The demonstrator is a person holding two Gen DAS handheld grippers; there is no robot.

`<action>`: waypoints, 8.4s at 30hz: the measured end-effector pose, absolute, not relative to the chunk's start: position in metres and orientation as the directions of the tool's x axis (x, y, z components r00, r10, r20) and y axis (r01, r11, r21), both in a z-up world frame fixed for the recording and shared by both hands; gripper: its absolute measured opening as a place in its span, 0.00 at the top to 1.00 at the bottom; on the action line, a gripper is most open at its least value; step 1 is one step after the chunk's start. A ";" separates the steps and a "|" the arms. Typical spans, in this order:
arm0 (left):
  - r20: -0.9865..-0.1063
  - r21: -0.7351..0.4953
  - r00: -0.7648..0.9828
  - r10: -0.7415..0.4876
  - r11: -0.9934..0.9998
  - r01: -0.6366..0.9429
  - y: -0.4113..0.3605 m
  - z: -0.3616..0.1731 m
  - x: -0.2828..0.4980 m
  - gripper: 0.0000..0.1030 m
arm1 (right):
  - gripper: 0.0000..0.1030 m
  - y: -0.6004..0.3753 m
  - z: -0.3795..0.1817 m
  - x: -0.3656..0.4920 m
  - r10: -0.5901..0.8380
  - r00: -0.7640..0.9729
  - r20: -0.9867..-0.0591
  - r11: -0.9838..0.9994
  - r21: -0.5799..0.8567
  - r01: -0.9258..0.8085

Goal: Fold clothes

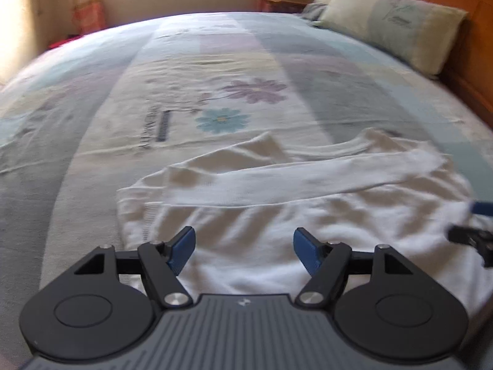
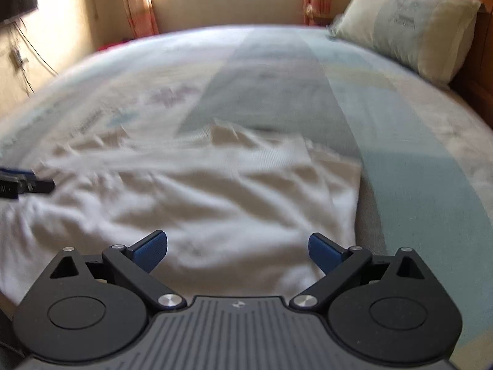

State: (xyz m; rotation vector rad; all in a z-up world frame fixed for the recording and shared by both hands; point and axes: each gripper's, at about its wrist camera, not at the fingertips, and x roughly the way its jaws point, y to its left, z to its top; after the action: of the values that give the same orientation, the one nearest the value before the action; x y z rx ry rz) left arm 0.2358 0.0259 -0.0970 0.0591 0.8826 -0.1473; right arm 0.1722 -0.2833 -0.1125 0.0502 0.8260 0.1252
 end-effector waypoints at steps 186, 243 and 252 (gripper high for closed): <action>-0.669 -0.656 0.247 -0.701 0.713 0.247 0.113 -0.140 0.282 0.82 | 0.00 -0.204 -0.086 0.208 0.531 0.592 -0.606 0.825 0.529 -0.198; -0.774 -0.532 0.288 -0.563 0.826 0.186 -0.006 -0.024 0.277 0.85 | 0.00 -0.258 -0.061 0.125 0.265 0.556 -0.788 0.964 0.230 -0.133; -0.766 -0.565 0.241 -0.596 0.803 0.187 -0.073 -0.019 0.285 0.85 | 0.00 -0.312 -0.047 0.105 0.199 0.636 -0.745 0.969 0.245 -0.017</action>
State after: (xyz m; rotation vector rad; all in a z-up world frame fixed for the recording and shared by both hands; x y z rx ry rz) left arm 0.2854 -0.0732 -0.0193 -0.3958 1.2172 -0.5544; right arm 0.1053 -0.3122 -0.0474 0.2238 0.8745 0.1248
